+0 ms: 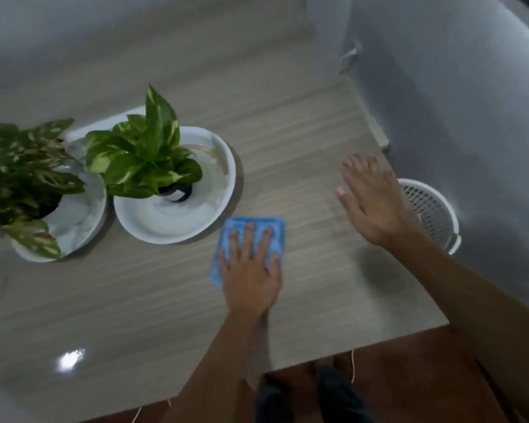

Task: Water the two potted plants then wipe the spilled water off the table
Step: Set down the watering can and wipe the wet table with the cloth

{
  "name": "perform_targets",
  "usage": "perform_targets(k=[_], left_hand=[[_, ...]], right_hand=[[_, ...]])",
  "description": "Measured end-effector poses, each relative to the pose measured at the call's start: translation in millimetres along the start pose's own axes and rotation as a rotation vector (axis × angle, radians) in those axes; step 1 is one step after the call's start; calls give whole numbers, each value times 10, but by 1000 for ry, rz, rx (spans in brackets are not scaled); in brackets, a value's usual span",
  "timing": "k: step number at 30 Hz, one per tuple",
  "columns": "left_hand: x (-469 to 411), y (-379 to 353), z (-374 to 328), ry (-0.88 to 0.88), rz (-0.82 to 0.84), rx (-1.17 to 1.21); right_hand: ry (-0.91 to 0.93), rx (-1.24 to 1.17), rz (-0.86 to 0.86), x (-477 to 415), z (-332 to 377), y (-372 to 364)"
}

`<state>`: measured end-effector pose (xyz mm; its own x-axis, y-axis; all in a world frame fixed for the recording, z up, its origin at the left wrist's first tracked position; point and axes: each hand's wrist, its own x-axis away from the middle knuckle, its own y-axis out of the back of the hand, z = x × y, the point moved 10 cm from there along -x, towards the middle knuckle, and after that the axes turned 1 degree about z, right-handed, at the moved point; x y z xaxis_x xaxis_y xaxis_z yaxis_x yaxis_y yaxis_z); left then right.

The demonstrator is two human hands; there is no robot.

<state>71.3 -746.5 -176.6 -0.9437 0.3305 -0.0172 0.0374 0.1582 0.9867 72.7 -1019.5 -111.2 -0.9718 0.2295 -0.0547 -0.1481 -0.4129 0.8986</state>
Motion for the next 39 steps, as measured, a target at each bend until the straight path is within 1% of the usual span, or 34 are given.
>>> perform_targets(k=[1, 2, 3, 4, 5, 6, 7, 8, 9, 10, 11, 12, 13, 14, 15, 16, 18, 19, 20, 21, 22, 24, 25, 26, 27, 28, 30, 32, 33, 34, 35, 37, 38, 39], left_hand=[[174, 106, 523, 150, -29, 5], [489, 235, 877, 287, -84, 34], [849, 346, 1006, 393, -114, 49], [1124, 364, 891, 419, -98, 47], [1260, 287, 631, 377, -44, 67], [1254, 187, 330, 287, 0, 97], [1097, 139, 60, 162, 14, 120], [839, 118, 6, 60, 41, 88], [571, 103, 208, 26, 91, 55], [383, 135, 607, 73, 88, 38], [338, 214, 1155, 195, 36, 13], [456, 275, 1733, 376, 9, 15], [692, 360, 2136, 527, -28, 54], [993, 430, 2290, 640, -68, 67], [1256, 477, 2184, 693, -84, 61], [1403, 433, 1890, 665, -54, 50], [1316, 249, 1177, 438, 6, 69], [1115, 190, 990, 309, 25, 75], [831, 172, 1062, 213, 70, 82], [590, 193, 1349, 190, 110, 69], [480, 281, 1806, 251, 89, 37], [729, 464, 2829, 550, 54, 42], [1032, 518, 3128, 670, 29, 91], [1318, 566, 3185, 735, -7, 114], [1516, 587, 3029, 744, -10, 83], [1618, 542, 2763, 698, 7, 49], [1519, 360, 2154, 510, 69, 78], [1089, 303, 1866, 289, 78, 90], [820, 348, 1953, 207, 60, 86], [593, 408, 2209, 182, 42, 83], [452, 469, 2578, 208, 24, 60], [475, 571, 3433, 383, 8, 22], [631, 608, 3778, 459, 13, 26], [851, 642, 3961, 498, 17, 28]], right_hand=[[5, -8, 11, 40, 111, -79], [16, -17, 26, 95, 225, -178], [31, -20, 52, 167, 351, -292], [37, -24, 89, 233, 472, -413], [39, -28, 129, 291, 583, -543], [47, -33, 158, 344, 702, -661], [63, -32, 169, 387, 826, -757], [81, -19, 163, 416, 939, -816], [99, 0, 152, 434, 1033, -848], [109, 9, 148, 445, 1104, -884], [113, 9, 154, 461, 1160, -924], [111, 6, 167, 488, 1200, -969], [108, 6, 178, 524, 1227, -1006], [106, 7, 184, 567, 1254, -1041], [110, 10, 189, 611, 1298, -1078], [111, 17, 205, 649, 1362, -1130], [131, 49, 244, 708, 1569, -1275], [157, 65, 251, 731, 1707, -1348], [182, 85, 253, 742, 1832, -1420], [194, 109, 256, 750, 1911, -1486], [185, 127, 260, 750, 1949, -1553], [164, 155, 244, 779, 1966, -1648], [168, 167, 239, 810, 1956, -1673], [171, 173, 233, 831, 1938, -1677], [173, 177, 219, 827, 1926, -1665], [173, 185, 211, 816, 1924, -1659], [167, 211, 225, 815, 1947, -1685], [139, 228, 240, 804, 1933, -1720], [131, 237, 244, 799, 1920, -1726], [127, 245, 247, 799, 1920, -1724], [121, 253, 244, 807, 1941, -1712], [77, 250, 221, 840, 2020, -1692], [55, 239, 207, 864, 2107, -1697], [54, 225, 201, 902, 2234, -1722]])
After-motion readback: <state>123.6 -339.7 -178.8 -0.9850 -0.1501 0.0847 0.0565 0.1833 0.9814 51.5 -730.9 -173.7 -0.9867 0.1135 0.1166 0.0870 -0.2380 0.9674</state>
